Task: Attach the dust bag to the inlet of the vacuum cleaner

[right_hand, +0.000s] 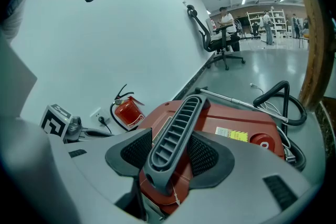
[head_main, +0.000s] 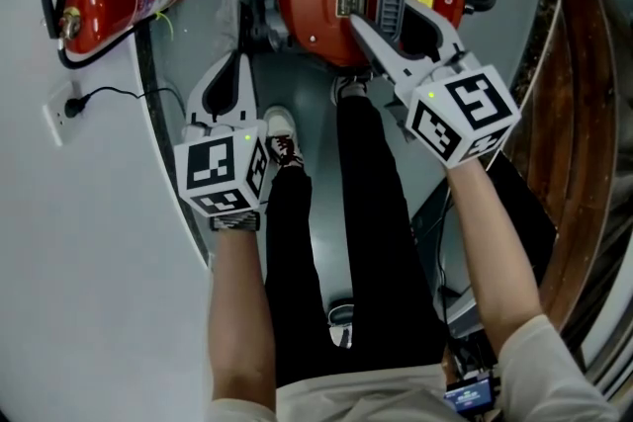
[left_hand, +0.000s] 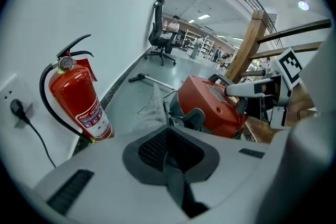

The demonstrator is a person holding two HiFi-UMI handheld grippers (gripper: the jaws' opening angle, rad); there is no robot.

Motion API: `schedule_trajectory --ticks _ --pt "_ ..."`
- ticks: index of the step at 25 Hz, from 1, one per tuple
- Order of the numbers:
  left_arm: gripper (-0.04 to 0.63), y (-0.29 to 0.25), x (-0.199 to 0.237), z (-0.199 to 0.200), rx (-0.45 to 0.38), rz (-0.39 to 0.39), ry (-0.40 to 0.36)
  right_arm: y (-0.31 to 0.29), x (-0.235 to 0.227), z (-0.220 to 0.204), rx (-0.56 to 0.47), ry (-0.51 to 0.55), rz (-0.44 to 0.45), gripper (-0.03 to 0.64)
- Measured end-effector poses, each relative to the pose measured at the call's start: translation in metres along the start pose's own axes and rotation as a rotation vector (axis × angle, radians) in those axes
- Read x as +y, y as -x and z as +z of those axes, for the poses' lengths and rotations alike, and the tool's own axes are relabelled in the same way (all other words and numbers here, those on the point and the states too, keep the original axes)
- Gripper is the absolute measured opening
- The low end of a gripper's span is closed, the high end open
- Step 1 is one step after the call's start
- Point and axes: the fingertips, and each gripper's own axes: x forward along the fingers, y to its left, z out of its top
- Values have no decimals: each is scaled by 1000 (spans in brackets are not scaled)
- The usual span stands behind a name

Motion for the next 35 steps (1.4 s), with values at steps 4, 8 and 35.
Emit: schedule_trajectory --ticks 4,8,35 --pt "8 0 -2 0 -3 -23 2 0 0 0 0 0 0 210" --pt "8 0 -4 0 6 -55 -14 0 0 0 -1 1 -4 211" --pt "12 -3 -14 1 17 -118 -21 0 -1 -1 -4 4 -12 210"
